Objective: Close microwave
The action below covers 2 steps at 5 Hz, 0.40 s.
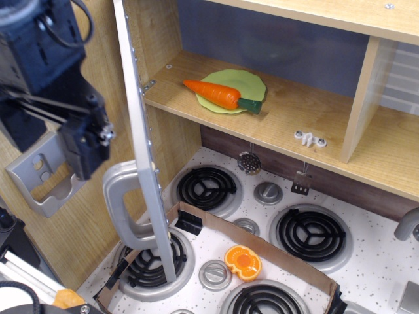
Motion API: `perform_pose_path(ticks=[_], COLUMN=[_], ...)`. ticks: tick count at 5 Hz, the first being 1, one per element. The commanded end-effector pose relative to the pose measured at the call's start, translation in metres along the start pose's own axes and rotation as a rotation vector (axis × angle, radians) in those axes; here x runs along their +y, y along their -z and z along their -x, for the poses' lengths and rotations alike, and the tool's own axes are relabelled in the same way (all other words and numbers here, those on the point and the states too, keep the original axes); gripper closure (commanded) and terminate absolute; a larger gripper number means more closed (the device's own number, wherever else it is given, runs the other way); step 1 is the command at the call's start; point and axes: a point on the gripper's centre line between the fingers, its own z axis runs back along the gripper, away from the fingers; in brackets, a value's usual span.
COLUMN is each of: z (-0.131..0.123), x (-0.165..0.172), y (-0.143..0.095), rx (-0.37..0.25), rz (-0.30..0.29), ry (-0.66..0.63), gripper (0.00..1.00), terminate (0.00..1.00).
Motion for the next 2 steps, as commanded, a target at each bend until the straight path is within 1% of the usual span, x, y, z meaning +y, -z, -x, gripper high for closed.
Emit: perform_pose_path(ticks=[1, 2], z=[-0.021, -0.041], x=[-0.014, -0.028], y=[0.02, 0.024], rx=[-0.03, -0.038], rz=[0.029, 0.04], ry=[0.037, 0.062], gripper=[0.0, 0.0], terminate=[0.0, 0.0])
